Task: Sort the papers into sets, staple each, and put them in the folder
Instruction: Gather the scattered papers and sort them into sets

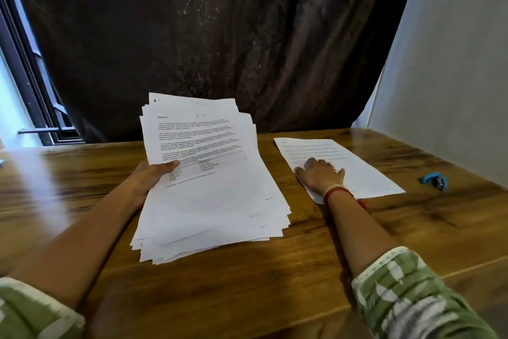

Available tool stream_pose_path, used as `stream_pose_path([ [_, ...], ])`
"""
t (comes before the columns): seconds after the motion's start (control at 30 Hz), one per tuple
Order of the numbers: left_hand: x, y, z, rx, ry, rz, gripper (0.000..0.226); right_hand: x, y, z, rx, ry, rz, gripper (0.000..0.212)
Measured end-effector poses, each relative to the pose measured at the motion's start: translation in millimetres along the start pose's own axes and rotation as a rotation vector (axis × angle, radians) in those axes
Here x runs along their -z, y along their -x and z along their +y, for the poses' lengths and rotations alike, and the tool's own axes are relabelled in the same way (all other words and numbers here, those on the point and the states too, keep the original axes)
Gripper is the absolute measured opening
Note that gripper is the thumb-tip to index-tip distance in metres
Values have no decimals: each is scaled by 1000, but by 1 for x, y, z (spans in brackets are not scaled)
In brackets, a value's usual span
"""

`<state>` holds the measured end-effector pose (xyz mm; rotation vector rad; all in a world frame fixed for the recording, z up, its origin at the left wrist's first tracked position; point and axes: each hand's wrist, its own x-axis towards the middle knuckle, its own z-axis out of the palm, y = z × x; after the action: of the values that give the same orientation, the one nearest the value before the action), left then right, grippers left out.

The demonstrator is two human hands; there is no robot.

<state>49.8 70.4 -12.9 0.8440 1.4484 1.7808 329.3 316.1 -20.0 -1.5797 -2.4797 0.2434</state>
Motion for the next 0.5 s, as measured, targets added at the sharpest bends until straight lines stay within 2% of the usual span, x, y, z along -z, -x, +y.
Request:
stream_pose_path([
  [0.3, 5, -3, -1, 20, -37, -20, 56, 17, 9, 17, -150, -124, -25, 68],
  [0.5, 0, -2, -3, -9, -117, 2, 39, 19, 31, 13, -227, -45, 55, 66],
])
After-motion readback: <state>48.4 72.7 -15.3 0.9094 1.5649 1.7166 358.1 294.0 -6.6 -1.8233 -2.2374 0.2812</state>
